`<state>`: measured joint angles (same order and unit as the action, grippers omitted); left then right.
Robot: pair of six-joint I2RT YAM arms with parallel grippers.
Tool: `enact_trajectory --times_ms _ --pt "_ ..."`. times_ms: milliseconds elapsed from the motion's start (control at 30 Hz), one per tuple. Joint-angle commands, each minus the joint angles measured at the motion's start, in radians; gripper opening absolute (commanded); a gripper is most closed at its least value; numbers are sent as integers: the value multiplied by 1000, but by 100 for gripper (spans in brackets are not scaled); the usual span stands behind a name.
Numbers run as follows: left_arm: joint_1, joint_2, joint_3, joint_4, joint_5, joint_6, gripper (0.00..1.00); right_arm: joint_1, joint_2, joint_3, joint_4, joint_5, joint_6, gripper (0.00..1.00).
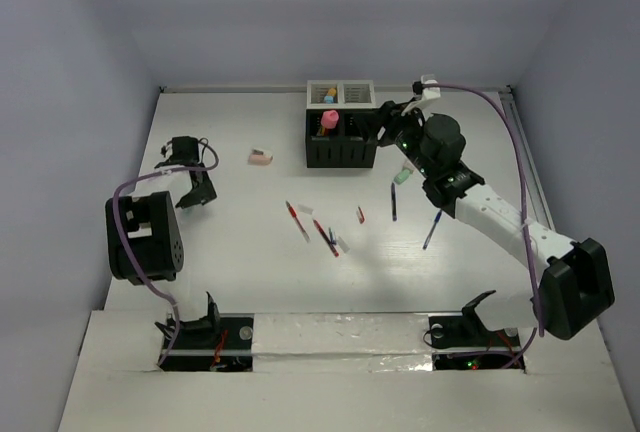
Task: Sort the stationery into containers
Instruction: Pick up the pen from the corner of the board.
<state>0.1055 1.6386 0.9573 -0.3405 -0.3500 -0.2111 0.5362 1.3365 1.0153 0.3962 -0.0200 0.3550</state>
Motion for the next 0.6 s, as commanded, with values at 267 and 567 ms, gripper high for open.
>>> enact_trajectory --times_ms 267,567 --pt "11 151 66 63 106 76 56 -4 -56 -24 64 -64 24 58" --pt "11 152 43 57 212 58 32 -4 -48 -14 33 -35 9 59"
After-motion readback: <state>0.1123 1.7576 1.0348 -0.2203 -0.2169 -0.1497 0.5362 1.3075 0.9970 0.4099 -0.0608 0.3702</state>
